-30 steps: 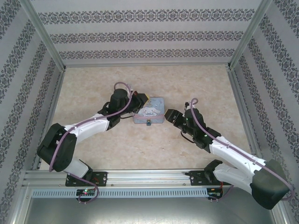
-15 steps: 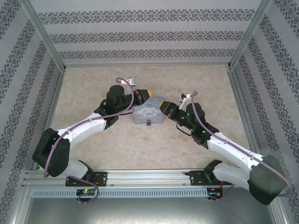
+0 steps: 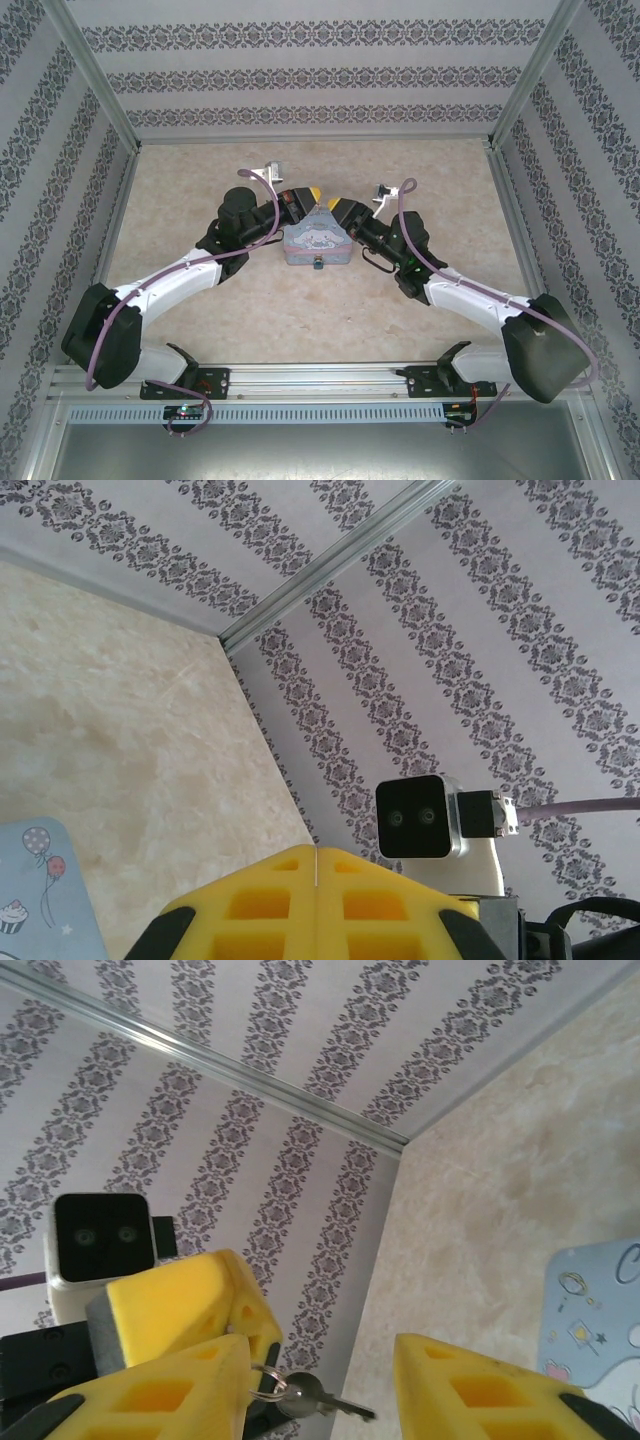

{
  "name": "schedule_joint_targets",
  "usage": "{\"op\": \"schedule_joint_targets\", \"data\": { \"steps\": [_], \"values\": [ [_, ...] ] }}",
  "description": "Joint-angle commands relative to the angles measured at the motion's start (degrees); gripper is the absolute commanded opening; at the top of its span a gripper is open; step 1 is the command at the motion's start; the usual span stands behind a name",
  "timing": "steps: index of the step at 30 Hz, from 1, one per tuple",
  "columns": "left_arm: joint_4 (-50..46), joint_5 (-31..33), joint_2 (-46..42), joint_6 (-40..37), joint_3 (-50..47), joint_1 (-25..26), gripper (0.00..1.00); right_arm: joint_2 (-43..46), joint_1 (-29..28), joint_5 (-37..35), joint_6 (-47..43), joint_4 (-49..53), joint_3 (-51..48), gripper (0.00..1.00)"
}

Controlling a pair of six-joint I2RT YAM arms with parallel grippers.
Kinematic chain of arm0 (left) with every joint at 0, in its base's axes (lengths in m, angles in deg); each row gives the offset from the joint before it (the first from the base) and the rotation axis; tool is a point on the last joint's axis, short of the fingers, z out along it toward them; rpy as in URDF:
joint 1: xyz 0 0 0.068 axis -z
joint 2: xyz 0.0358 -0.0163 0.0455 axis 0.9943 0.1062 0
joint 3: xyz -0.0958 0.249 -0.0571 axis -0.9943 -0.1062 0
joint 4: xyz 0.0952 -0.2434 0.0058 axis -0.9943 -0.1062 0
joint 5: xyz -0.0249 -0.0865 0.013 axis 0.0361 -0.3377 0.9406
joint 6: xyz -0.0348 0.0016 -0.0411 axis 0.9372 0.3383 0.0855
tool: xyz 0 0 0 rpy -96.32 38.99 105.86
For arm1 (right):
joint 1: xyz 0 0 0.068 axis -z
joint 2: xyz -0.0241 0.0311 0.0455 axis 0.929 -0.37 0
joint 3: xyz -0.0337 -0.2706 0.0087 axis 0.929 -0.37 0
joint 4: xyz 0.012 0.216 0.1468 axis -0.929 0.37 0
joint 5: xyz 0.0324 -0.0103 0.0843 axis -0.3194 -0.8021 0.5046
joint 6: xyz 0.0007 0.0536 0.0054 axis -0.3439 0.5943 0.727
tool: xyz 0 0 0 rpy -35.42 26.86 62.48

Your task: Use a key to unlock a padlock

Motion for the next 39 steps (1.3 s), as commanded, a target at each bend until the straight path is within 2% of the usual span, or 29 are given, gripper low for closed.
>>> {"op": "schedule_joint_targets", "data": {
  "steps": [1, 19, 39],
  "values": [
    [5.3, 0.4, -0.7, 2.3, -0.9, -0.5, 0.00, -0.6, 0.4, 0.7, 1.1, -6.9, 1.7, 0.41],
    [7.3, 0.7, 0.3, 4.2, -1.6, -0.1, 0.00, -5.2, -1.1, 1.8, 1.8, -10.7, 3.7, 0.41],
    [7.4, 1.7, 1.1, 4.9, -1.2, 0.1, 0.00, -7.6, -2.9, 2.5, 2.5, -13.4, 2.7, 0.31]
  ]
}}
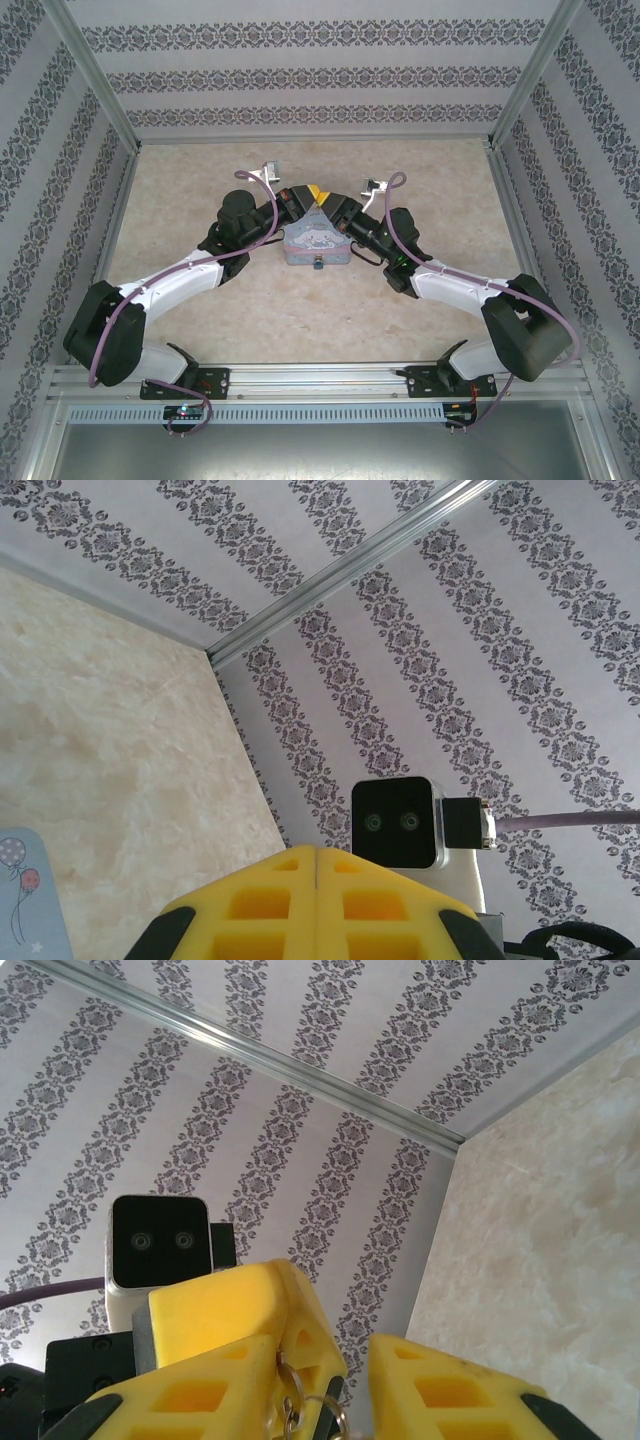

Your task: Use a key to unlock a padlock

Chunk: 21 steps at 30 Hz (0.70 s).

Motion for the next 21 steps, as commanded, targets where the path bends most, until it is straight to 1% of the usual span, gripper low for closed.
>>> {"op": "schedule_joint_targets", "data": {
  "steps": [1, 3, 8, 12, 18, 21],
  "values": [
    [2.9, 0.3, 0.3, 0.8, -0.2, 0.2, 0.00, -0.5, -0.9, 1.4, 0.1, -4.4, -0.5, 0.31],
    [3.1, 0.3, 0.4, 1.0, -0.2, 0.1, 0.00, -0.6, -1.2, 1.5, 0.1, -4.8, -0.9, 0.31],
    [3.1, 0.3, 0.4, 1.0, -0.1, 0.2, 0.00, -0.8, -1.4, 1.8, 0.2, -5.6, -1.1, 0.24],
    [3.1, 0.3, 0.4, 1.1, -0.2, 0.1, 0.00, -1.1, -1.4, 2.0, 0.4, -6.0, -1.0, 0.13],
    [3.1, 0.4, 0.4, 1.2, -0.2, 0.2, 0.00, -1.6, -1.2, 1.8, 1.0, -6.4, -0.8, 0.00],
    [3.1, 0.5, 0.3, 1.2, -0.3, 0.2, 0.00, -1.9, -1.1, 2.0, 1.5, -6.8, -0.7, 0.00]
  ]
}}
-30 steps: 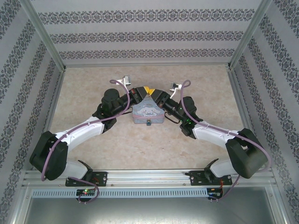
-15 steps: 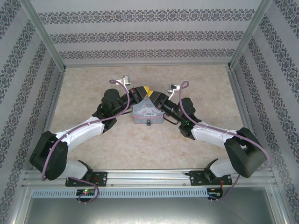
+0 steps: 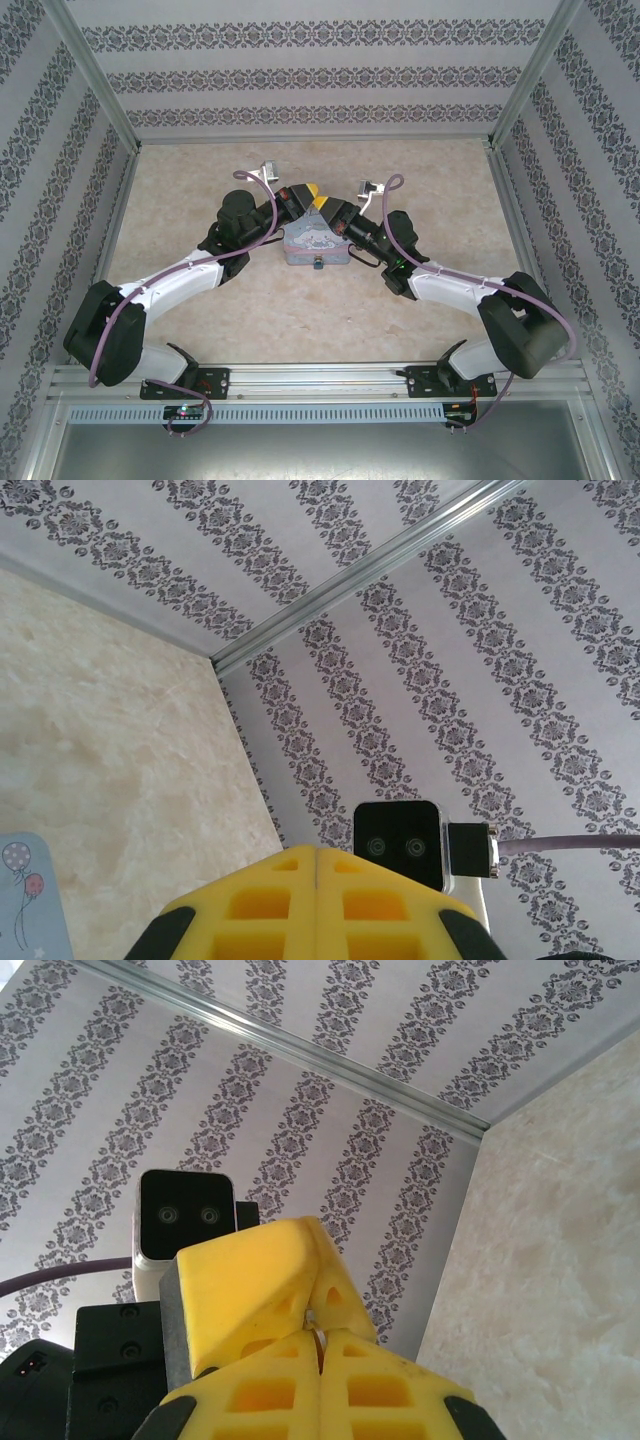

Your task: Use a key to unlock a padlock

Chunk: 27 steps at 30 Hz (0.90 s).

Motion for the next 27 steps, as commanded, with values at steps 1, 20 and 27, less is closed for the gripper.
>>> {"op": "schedule_joint_targets", "data": {
  "steps": [1, 20, 27],
  "values": [
    [2.9, -0.6, 0.2, 0.4, -0.2, 0.2, 0.00, -0.9, -0.1, 0.9, 0.1, -3.0, 0.0, 0.00],
    [2.1, 1.0, -0.5, 1.1, -0.4, 0.4, 0.00, -1.4, 0.8, 0.3, 1.6, -4.4, -1.5, 0.00],
    [0.5, 2.7, -1.5, 1.4, -0.5, 0.4, 0.04, -0.8, 1.6, 0.4, 1.9, -4.4, -2.6, 0.00]
  ]
}}
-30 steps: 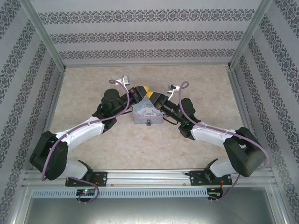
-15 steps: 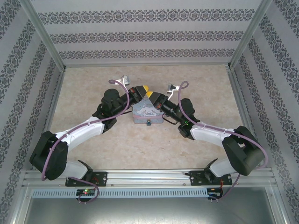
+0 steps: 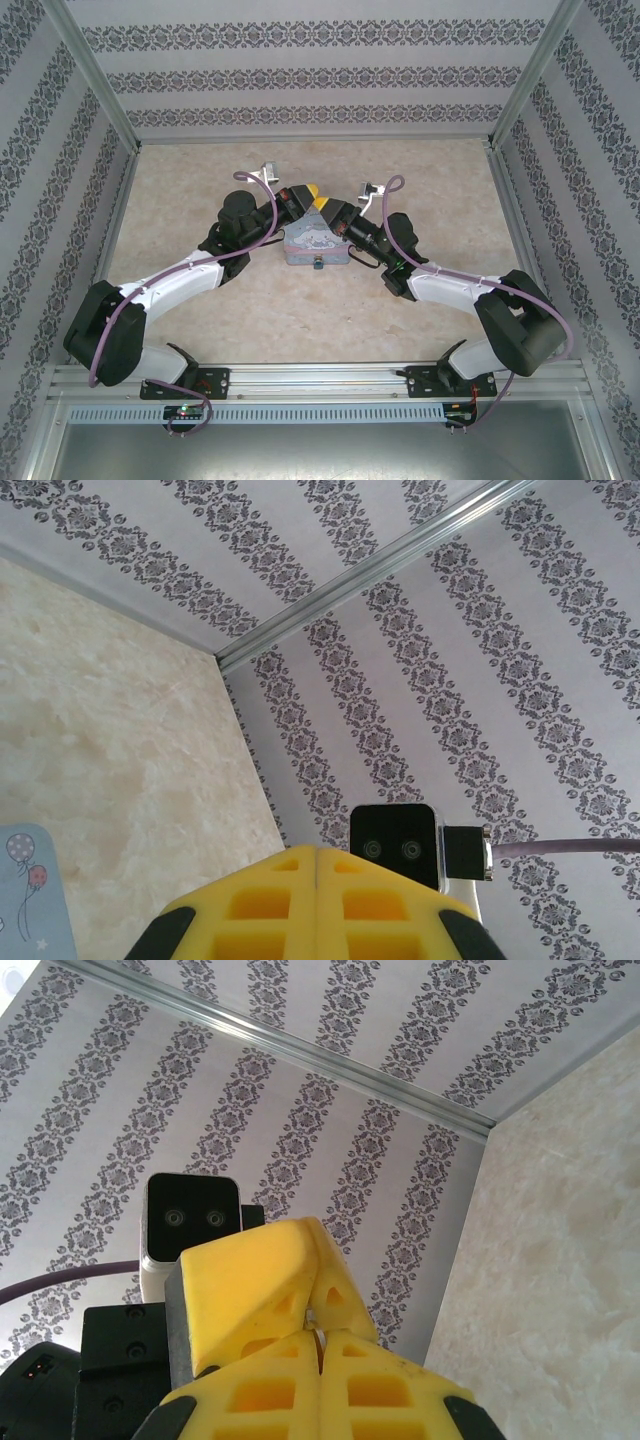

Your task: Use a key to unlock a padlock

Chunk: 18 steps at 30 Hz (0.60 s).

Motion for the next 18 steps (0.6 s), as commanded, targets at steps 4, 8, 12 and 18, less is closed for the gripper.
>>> {"op": "schedule_joint_targets", "data": {
  "steps": [4, 8, 12, 18],
  "values": [
    [0.2, 3.1, -2.2, 0.9, -0.6, 0.2, 0.23, 0.1, 1.4, 0.7, 0.5, -1.8, -2.0, 0.00],
    [-0.7, 3.9, -2.8, 0.7, -0.5, 0.2, 0.41, 0.3, 1.6, 0.9, 0.5, -1.8, -2.5, 0.00],
    [-2.1, 3.9, -3.0, 0.2, -0.2, 0.2, 0.49, 0.4, 1.8, 1.3, 0.6, -1.6, -2.9, 0.00],
    [-6.1, 1.2, -2.6, -1.7, 1.7, 0.0, 0.53, 0.8, 1.9, 2.9, 0.3, -0.9, -3.1, 0.00]
  ]
}}
